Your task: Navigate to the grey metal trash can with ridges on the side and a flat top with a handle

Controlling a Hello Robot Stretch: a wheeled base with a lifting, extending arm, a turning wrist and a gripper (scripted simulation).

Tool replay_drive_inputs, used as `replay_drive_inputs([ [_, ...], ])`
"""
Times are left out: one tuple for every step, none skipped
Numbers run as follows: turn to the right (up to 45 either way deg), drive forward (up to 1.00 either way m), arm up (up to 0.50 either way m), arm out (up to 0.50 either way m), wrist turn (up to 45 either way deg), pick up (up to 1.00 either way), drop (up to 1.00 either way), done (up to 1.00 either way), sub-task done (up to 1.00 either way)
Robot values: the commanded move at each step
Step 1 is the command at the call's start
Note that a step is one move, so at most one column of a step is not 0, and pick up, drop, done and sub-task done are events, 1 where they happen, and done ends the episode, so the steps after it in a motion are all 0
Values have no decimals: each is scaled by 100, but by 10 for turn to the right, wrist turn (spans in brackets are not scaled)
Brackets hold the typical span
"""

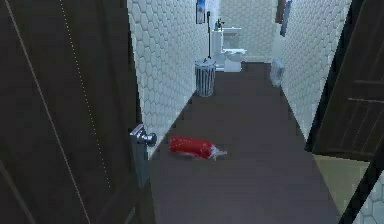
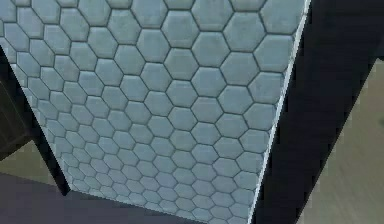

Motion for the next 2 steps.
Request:
replay_drive_inputs([
  [150, 0, 0, 0, 0, 0, 0, 0, 0],
  [30, 0, 0, 0, 0, 0, 0, 0, 0],
])
